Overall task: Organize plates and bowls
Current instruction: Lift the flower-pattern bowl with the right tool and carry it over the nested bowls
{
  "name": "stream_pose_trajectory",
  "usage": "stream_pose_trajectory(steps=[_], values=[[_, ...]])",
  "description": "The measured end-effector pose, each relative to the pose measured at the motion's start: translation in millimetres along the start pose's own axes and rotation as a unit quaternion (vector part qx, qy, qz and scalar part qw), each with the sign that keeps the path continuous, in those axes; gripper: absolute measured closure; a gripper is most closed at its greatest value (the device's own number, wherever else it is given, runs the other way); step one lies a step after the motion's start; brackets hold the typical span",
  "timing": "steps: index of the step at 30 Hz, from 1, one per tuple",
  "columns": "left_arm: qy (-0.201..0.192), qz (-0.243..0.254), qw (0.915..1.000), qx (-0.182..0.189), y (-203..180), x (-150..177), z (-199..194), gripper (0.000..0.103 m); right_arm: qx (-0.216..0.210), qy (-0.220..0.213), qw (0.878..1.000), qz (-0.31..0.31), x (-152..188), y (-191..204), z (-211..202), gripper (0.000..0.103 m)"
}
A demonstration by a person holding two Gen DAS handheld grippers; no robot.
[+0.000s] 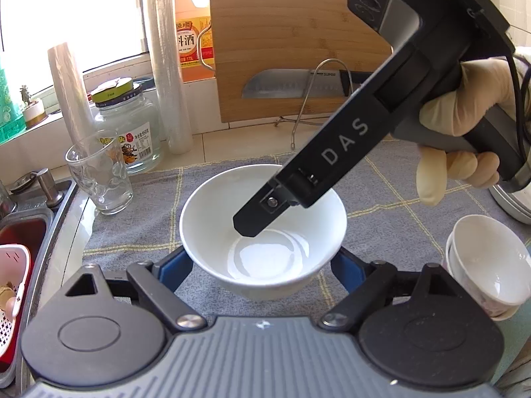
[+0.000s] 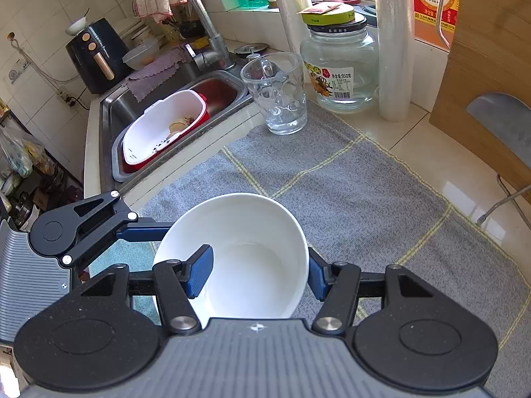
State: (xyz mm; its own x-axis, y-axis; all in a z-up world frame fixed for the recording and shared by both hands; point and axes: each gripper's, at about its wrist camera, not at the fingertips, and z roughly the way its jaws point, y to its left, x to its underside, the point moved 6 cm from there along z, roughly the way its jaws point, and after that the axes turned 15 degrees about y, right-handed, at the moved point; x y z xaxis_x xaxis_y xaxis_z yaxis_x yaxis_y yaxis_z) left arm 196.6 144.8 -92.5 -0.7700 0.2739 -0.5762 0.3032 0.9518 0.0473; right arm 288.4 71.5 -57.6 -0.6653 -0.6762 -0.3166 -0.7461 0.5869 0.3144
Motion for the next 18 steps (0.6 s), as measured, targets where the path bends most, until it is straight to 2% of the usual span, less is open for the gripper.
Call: stream_pose_trajectory(steps=[18], values=[[-0.013, 0.023, 0.9996, 0.012, -52.6, 7.6, -42.8, 0.014, -0.004, -0.036, 0.999, 0.015, 60.8, 11.1, -47.6, 0.038]])
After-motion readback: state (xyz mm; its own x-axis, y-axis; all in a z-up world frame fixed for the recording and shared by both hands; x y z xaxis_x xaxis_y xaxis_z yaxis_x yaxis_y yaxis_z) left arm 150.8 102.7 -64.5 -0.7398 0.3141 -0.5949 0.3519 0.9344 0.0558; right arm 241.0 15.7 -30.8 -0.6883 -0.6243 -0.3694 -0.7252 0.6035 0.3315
